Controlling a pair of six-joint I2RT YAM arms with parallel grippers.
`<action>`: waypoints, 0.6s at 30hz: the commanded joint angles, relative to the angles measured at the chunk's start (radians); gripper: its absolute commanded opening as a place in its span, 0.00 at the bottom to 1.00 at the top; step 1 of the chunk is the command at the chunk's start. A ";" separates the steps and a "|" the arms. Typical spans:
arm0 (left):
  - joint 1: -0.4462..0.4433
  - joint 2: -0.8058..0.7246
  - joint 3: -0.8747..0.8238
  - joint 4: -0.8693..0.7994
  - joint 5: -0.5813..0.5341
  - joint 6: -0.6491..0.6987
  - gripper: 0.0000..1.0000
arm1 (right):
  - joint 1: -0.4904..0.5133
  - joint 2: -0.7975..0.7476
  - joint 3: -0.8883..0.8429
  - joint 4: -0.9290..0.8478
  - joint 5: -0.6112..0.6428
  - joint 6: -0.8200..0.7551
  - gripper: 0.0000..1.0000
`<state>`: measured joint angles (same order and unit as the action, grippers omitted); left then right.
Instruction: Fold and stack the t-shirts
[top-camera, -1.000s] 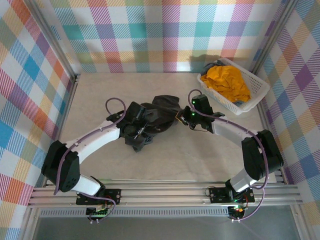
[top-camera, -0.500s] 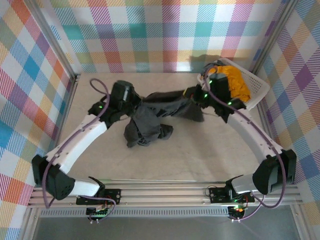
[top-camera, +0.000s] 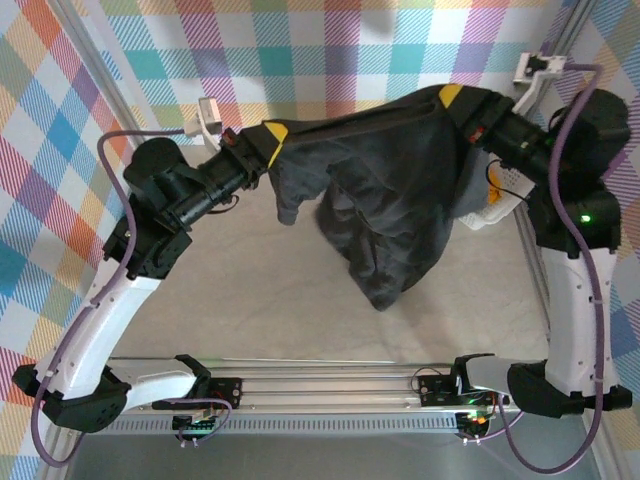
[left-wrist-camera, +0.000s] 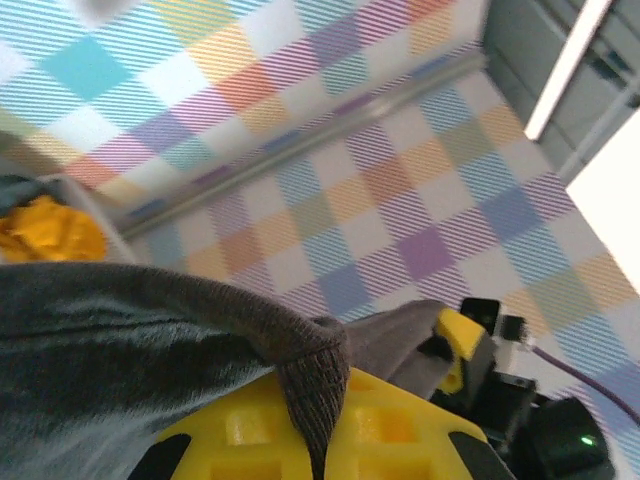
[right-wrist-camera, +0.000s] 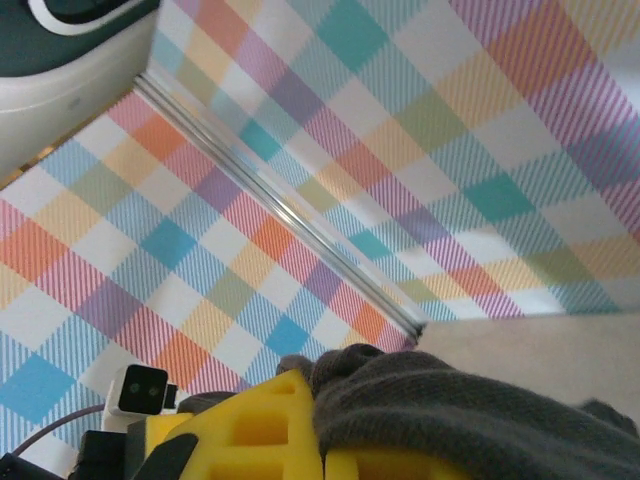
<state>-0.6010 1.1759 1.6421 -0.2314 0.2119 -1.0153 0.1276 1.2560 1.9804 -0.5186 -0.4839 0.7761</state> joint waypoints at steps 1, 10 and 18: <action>0.001 0.020 0.109 0.066 0.019 0.008 0.00 | -0.050 0.040 0.115 0.015 0.082 -0.029 0.00; 0.188 0.259 0.327 -0.318 -0.107 -0.057 0.00 | -0.059 0.482 0.368 0.074 -0.011 0.022 0.00; 0.503 0.642 0.356 -0.479 -0.039 0.088 0.26 | 0.006 1.172 1.023 -0.338 -0.133 -0.063 0.50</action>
<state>-0.1974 1.7424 1.9667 -0.5339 0.2306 -1.0195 0.1364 2.3070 2.8174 -0.6174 -0.6155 0.7692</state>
